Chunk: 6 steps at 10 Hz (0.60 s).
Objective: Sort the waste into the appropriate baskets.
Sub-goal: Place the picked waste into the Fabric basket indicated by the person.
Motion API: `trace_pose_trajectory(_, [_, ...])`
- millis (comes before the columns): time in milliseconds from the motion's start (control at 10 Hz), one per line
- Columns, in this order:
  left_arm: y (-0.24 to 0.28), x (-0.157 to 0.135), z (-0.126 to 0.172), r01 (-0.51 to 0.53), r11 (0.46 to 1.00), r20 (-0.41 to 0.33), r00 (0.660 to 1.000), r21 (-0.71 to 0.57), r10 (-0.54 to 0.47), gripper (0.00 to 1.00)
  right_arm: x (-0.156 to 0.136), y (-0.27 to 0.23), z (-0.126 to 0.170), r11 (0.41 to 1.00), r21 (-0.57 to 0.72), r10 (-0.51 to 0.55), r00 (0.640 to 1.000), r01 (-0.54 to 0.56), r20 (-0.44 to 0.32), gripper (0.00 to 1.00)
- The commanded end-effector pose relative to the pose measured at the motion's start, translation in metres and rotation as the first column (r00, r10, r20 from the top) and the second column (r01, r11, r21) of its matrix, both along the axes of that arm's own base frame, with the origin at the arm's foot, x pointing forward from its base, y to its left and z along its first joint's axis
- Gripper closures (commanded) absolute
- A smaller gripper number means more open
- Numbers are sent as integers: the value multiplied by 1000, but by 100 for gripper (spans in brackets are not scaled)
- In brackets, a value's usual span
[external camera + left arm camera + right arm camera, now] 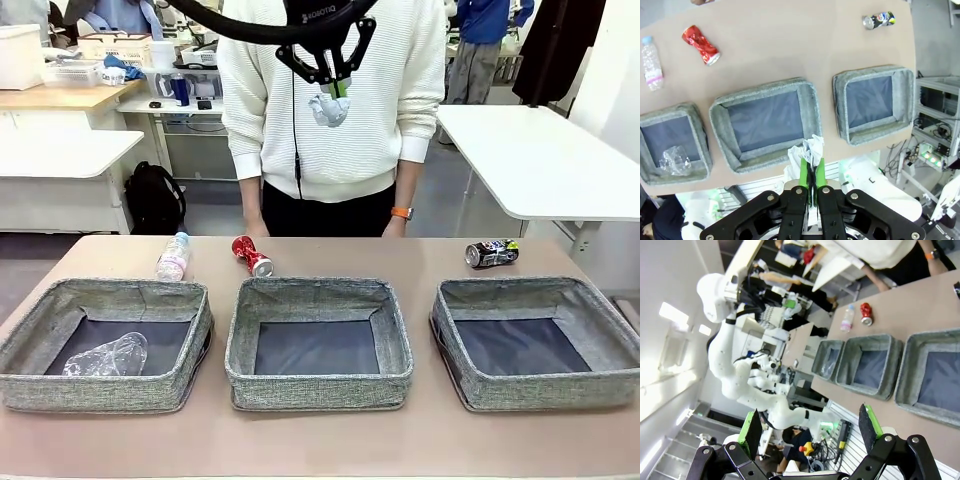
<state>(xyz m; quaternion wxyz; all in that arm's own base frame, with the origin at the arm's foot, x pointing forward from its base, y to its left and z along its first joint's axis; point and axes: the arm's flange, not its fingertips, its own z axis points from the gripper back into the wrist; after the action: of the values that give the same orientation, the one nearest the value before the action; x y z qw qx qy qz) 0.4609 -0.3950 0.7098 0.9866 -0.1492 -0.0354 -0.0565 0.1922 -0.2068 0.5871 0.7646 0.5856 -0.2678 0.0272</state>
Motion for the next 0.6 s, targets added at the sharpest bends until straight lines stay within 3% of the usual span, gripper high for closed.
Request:
trace_pose_trajectory(0, [0,1,1,-4,1000,7,1000,-7,5,96,-3,1,-2,1000,5,3,1000,-3,6,0])
trace_pose_trajectory(500, [0,1,1,-4,1000,7,1000,-7,5,96,-3,1,-2,1000,5,3,1000,-3,6,0])
